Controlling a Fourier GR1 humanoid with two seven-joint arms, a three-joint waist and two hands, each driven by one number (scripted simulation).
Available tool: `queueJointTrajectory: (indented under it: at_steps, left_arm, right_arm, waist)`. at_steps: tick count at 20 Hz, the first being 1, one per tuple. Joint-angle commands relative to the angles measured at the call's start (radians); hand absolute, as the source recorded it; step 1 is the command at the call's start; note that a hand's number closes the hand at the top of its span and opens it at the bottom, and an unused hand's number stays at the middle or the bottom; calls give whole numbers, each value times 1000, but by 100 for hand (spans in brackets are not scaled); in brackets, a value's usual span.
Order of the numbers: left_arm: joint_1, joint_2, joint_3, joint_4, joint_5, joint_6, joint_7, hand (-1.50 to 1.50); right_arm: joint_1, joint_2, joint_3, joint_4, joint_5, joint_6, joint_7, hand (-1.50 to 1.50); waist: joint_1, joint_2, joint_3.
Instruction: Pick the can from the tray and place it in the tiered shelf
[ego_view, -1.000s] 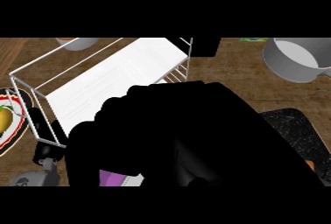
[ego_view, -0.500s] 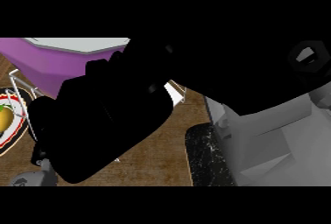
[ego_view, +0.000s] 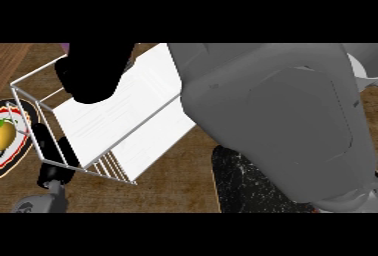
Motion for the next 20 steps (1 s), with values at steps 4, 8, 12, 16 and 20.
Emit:
queueJointTrajectory:
  at_steps: [4, 8, 12, 16, 20]
  left_arm:
    - [-10, -26, -11, 58, -6, 0, 16, 0]
    - [29, -53, -43, 7, -38, 25, 17, 0]
    - [45, -42, -26, -9, -21, 6, 12, 0]
    - [-12, -19, 1, 31, -5, -9, 43, 0]
    - [32, -40, -14, 16, -29, 9, 21, 0]
  right_arm:
    - [-75, 36, 10, 198, 72, -80, -109, 150]
    - [-41, 36, 53, 272, 106, -172, -203, 150]
    - [-74, 34, 4, 331, 102, -157, -290, 150]
    - [-112, 37, 11, 378, 68, -173, -319, 150]
    - [-83, 30, -11, 387, 89, -136, -369, 150]
  waist:
    - [-2, 4, -7]
    - [7, 5, -6]
    - [2, 3, -6]
    - [0, 3, -6]
    - [-4, 1, -6]
